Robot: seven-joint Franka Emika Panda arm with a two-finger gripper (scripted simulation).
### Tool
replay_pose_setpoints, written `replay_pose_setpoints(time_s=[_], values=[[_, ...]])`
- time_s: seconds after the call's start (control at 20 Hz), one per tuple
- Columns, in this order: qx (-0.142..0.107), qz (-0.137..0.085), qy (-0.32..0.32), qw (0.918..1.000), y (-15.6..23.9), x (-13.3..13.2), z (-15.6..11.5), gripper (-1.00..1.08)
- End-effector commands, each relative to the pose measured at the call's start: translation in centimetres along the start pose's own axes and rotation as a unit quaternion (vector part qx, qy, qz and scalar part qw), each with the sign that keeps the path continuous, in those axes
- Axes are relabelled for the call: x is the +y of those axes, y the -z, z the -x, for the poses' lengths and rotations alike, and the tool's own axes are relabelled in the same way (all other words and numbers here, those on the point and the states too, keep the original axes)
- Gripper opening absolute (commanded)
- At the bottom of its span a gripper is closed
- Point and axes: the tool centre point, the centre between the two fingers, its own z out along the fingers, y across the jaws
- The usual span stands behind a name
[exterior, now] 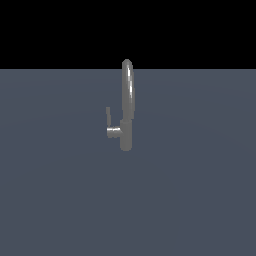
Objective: Turn on the faucet by rotating a designated handle.
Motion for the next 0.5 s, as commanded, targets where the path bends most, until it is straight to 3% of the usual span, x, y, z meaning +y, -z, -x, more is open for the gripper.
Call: replay_pose_setpoints(time_s=[0.0, 0.45], values=[[0.008, 0.014, -0.021, 0.9997, -2.5, -1.3, 1.0, -1.00], [0.025, 0.073, -0.091, 0.9929, -14.0, -4.3, 4.5, -1.00]])
